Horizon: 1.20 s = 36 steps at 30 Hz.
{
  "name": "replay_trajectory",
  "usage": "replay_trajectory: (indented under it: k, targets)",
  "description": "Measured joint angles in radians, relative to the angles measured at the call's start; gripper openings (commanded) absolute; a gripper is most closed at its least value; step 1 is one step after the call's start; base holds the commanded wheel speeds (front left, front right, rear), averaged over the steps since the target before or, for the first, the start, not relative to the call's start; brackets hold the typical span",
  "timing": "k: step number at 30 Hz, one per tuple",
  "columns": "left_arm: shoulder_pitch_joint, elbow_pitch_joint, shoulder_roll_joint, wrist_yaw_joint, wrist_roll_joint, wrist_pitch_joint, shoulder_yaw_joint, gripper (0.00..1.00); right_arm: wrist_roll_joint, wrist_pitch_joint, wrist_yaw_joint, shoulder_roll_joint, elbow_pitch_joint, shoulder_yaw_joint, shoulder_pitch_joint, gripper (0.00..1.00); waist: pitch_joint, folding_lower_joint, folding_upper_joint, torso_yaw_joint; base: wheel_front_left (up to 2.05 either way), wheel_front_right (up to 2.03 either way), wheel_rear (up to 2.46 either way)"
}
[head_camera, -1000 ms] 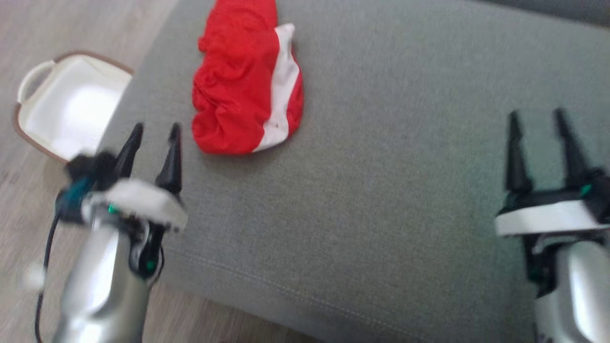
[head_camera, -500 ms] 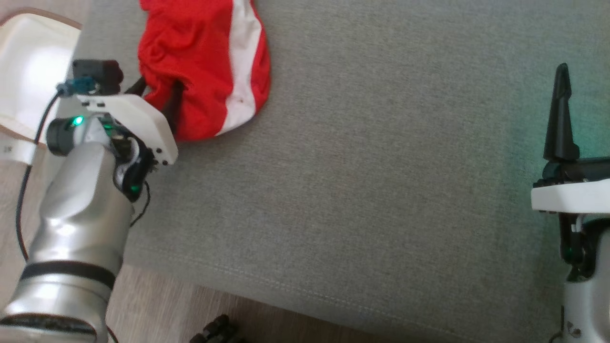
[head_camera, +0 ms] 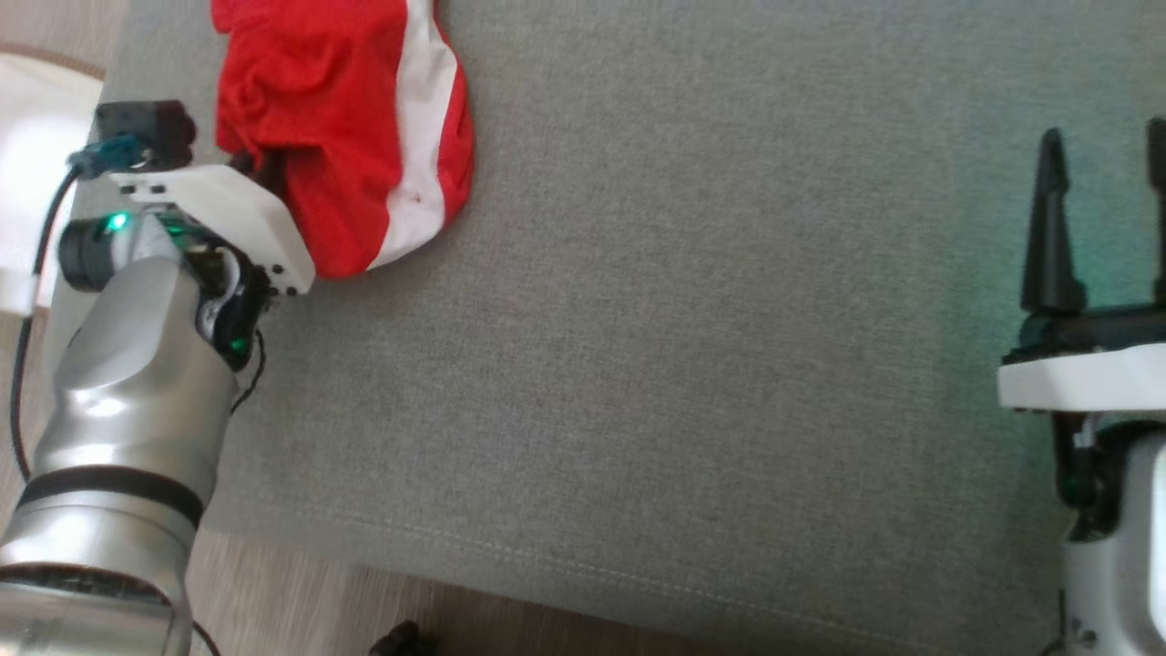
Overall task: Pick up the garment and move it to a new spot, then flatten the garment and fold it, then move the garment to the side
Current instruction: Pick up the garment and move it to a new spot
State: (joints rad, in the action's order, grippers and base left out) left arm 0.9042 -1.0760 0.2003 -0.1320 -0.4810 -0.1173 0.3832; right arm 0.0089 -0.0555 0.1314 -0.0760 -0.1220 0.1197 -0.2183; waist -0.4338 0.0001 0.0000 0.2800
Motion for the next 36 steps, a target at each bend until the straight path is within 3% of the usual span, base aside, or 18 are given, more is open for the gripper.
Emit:
replay_trajectory:
  k: [7, 18, 29, 36]
  targets:
    - [-0.004, 0.054, 0.031, 0.0, -0.018, -0.115, 0.021, 0.0, 0.018, -0.043, 0.0, 0.011, 0.071, -0.036, 0.003, 1.0, 0.066, 0.0, 0.0, -0.029, 0.0, 0.0, 0.0]
    - [-0.082, 0.377, 0.038, 0.002, -0.003, -0.132, 0.025, 0.0, 0.089, -0.106, 0.0, 0.023, 0.162, -0.05, 0.006, 1.0, 0.187, -0.0001, 0.0, -0.1, 0.0, 0.0, 0.0]
    - [-0.195, 0.622, -0.052, 0.022, 0.009, -0.099, 0.129, 0.0, 0.121, -0.14, 0.0, 0.026, 0.201, -0.052, 0.007, 1.0, 0.233, -0.0001, 0.0, -0.188, 0.0, 0.0, 0.0]
    - [-0.258, 0.652, -0.12, 0.049, 0.025, -0.087, 0.221, 0.0, 0.139, -0.155, 0.0, 0.027, 0.214, -0.053, 0.005, 1.0, 0.227, -0.0001, 0.0, -0.238, 0.0, 0.0, 0.0]
